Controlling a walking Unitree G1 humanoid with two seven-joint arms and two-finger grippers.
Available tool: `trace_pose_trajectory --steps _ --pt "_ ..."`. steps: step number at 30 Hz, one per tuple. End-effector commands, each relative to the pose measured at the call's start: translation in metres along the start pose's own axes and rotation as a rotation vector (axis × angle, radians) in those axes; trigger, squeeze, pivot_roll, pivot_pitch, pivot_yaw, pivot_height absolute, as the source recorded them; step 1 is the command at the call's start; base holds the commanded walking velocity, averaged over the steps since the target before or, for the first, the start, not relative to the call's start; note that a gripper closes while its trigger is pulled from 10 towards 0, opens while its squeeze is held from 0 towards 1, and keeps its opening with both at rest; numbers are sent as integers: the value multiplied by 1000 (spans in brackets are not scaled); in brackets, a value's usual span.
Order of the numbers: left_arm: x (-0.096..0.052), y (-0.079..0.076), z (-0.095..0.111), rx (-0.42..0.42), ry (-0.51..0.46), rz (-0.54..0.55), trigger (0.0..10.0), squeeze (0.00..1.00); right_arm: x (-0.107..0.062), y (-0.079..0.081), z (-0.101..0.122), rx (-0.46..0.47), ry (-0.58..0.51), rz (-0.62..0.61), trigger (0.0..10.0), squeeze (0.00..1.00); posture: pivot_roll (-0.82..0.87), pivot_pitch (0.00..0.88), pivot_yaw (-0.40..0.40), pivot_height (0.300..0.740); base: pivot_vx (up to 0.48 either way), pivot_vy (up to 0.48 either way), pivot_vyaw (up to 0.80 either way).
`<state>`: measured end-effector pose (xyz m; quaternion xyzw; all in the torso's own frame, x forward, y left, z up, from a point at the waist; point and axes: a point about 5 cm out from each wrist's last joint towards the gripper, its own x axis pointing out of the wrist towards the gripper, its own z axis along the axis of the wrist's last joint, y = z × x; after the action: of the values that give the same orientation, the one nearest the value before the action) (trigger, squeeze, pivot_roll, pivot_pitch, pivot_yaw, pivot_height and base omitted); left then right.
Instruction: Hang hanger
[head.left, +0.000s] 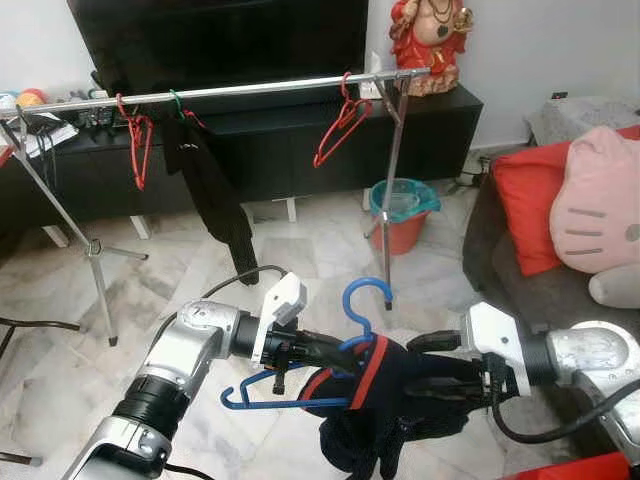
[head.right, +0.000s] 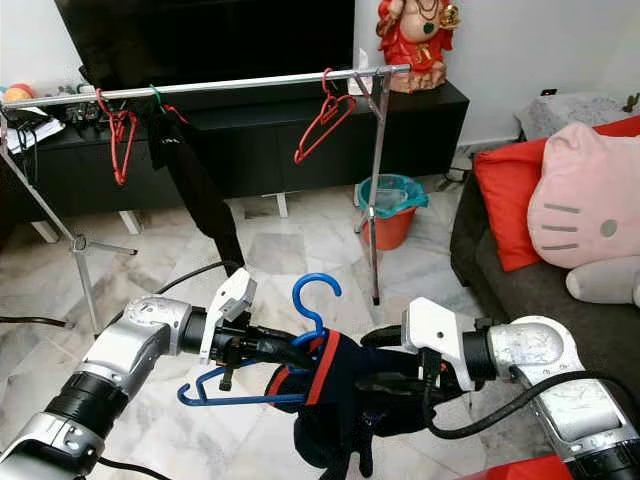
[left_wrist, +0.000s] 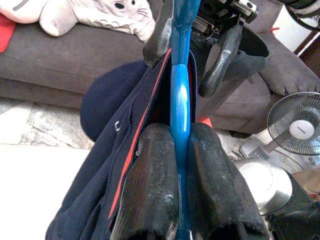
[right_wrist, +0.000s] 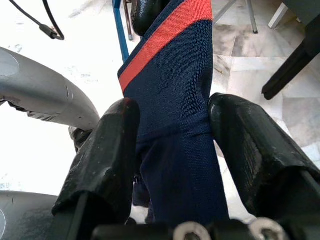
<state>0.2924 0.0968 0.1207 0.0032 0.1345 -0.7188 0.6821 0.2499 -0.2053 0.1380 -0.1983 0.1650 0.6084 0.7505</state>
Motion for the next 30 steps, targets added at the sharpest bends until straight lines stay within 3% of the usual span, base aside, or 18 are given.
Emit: trace_pose_trajectory --steps 1,22,23,24,25,30 --pt "1 -1 17 66 -45 -16 10000 0 4 4 -3 0 22 42 10000 0 -283 0 37 740 0 0 0" --pt "1 -1 17 66 -45 -16 10000 0 4 4 -3 0 22 42 10000 0 -283 0 37 740 0 0 0" --pt "3 -1 19 69 -52 -23 10000 0 8 3 -13 33 42 34 8235 0 -275 0 36 740 0 0 0" --pt "4 -1 20 71 -57 -28 10000 0 12 3 -20 58 57 32 8235 0 -272 0 36 740 0 0 0" --pt "5 -2 21 72 -61 -31 10000 0 14 3 -25 74 72 30 10000 0 -272 0 36 740 0 0 0" --pt "5 -2 21 72 -63 -32 10000 0 16 1 -33 91 105 -7 10000 0 -273 0 37 740 0 0 0"
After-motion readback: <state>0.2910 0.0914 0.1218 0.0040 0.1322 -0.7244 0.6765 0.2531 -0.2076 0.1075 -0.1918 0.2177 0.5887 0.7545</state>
